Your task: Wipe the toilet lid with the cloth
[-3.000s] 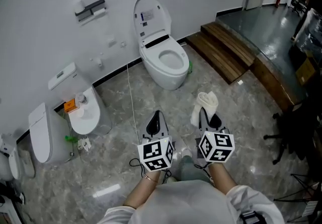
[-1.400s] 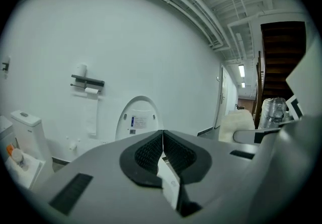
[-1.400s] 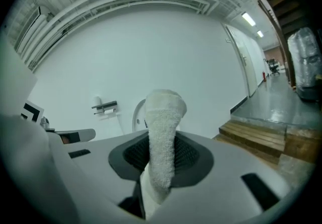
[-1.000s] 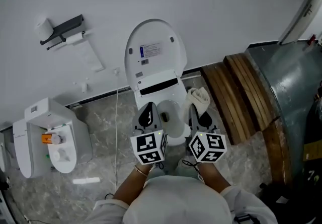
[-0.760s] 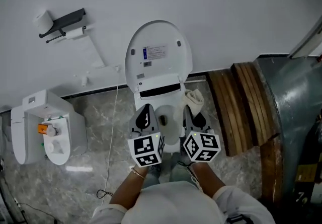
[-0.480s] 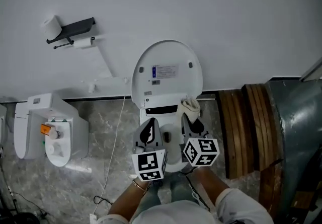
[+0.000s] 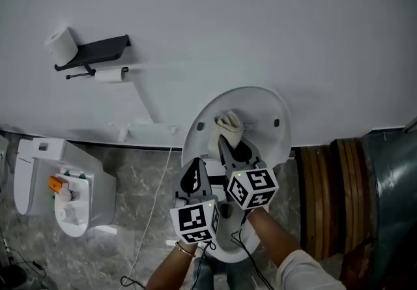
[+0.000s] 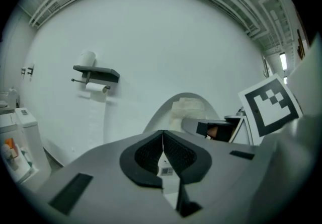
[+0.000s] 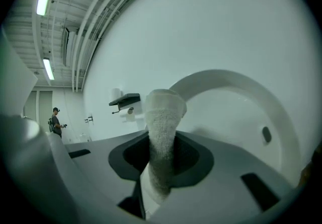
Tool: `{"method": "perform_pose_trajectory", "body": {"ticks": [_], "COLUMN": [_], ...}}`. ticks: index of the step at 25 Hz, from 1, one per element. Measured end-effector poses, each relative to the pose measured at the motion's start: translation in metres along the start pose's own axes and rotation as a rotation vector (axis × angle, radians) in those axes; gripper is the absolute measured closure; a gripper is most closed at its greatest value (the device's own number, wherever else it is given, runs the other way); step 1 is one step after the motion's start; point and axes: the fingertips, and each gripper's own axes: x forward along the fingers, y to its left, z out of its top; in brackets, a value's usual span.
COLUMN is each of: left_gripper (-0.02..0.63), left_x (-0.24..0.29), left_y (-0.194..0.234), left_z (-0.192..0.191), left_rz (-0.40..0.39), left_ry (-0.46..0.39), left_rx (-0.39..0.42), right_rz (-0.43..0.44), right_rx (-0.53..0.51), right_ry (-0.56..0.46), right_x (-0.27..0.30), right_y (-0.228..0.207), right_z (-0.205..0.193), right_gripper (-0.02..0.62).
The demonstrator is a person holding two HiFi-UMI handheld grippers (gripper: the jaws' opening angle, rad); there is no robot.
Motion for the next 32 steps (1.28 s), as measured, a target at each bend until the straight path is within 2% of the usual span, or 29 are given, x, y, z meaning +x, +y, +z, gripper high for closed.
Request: {"method": "perform_pose_trajectory", "body": {"ticks": [6, 12, 15, 20, 23, 27, 32], "left_gripper": [0.591, 0.591, 0.591, 0.591, 0.591, 0.591, 0.591], "left_x": [0.032, 0.043, 0.051, 0.061, 0.066, 0.061, 0.039], "left_y": [0.032, 0.023, 0.001, -0.044, -0.062, -0.060, 0.000], "left_z": [-0.006, -0.010, -0.012, -0.023, -0.031, -0.031, -0.027], "left_rz": [0.046, 0.039, 0.010, -0.059, -0.082, -0.075, 0.010], "left_ry": [-0.034, -0.016, -0.004, 0.016, 0.031, 0.028, 0.028], "left_rx": [-0.016, -0.002, 0.001, -0.004, -0.014, -0.024, -0.028], "right_rz": [0.033, -0.060, -0.141, -0.364, -0.414, -0.375, -0.178], "right_rx": [0.001, -0.036, -0.046, 0.016, 0.031, 0.007, -0.032], "right_ry": [-0.051, -0.096, -0.140, -0.162, -0.145, -0.164, -0.155], "right_x": [0.066, 0.076, 0.055, 0.007, -0.005, -0.007, 0.018], "right_y": [-0.001, -0.041, -0.077, -0.158, -0.178, -0.159, -0.063], "right_z": [-0.007, 0.009, 0.029, 0.035, 0.026, 0.030, 0.010], "right_gripper": [0.509, 0.509, 0.509, 0.509, 0.509, 0.509, 0.509]}}
